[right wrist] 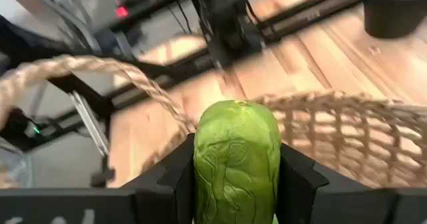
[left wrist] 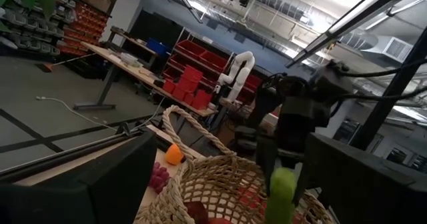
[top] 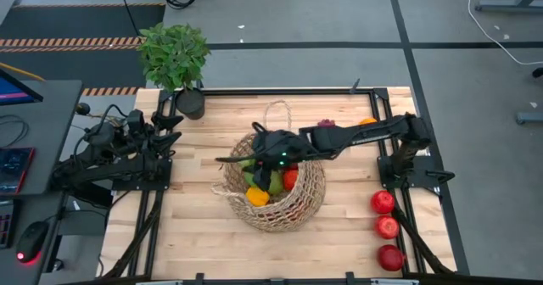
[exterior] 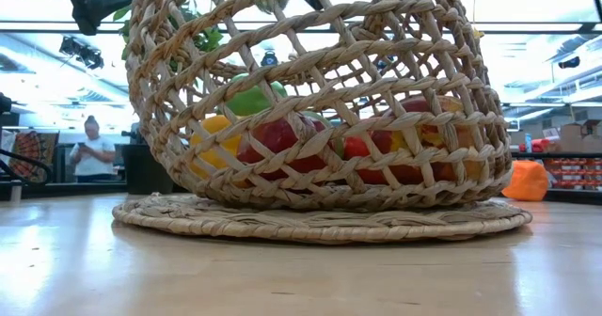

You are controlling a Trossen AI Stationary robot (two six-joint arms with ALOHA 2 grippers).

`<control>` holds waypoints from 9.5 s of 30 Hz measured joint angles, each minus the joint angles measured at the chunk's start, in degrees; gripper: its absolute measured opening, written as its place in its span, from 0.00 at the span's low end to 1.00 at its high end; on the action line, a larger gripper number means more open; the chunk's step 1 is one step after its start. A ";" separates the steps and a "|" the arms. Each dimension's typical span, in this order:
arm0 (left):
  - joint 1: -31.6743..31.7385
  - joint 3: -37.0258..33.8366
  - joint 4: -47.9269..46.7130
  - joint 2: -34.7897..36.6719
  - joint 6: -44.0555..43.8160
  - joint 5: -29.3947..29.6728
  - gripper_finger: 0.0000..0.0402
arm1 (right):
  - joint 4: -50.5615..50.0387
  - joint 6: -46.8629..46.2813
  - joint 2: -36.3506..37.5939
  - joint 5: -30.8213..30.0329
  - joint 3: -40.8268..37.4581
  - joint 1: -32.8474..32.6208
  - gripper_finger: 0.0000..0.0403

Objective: Build produce basket
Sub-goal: Put the green cucumber into the brown basket, then put the bottom red apple into the brown basket, then put the red pomegranate into the brown basket

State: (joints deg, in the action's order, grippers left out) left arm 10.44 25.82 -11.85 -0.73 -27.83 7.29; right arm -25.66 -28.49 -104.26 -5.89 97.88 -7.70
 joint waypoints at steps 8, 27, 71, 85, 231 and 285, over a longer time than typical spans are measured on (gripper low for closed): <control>-0.02 0.00 -0.02 0.00 0.02 0.00 0.97 | -18.19 4.24 -9.60 0.04 17.94 0.12 0.39; -0.02 0.00 -0.01 0.00 0.02 -0.02 0.97 | -21.80 7.80 -12.75 4.15 19.35 1.33 0.54; -0.02 0.00 -0.01 0.00 0.00 0.00 0.97 | -61.78 -26.68 15.78 11.16 -9.99 -39.96 0.75; -0.02 0.00 -0.01 0.00 0.01 -0.02 0.97 | -51.62 -26.01 15.61 28.43 -33.42 -41.30 0.95; -0.02 0.00 0.00 0.00 0.00 -0.01 0.97 | 3.33 35.35 9.84 -27.51 8.99 -14.05 0.91; -0.02 -0.02 0.02 0.00 0.01 -0.01 0.97 | -41.09 26.53 -10.35 -9.36 11.45 -3.33 0.99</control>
State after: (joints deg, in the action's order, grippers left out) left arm 10.42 25.80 -11.84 -0.73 -27.83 7.28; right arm -66.76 -1.96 -114.62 -15.25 109.33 -11.03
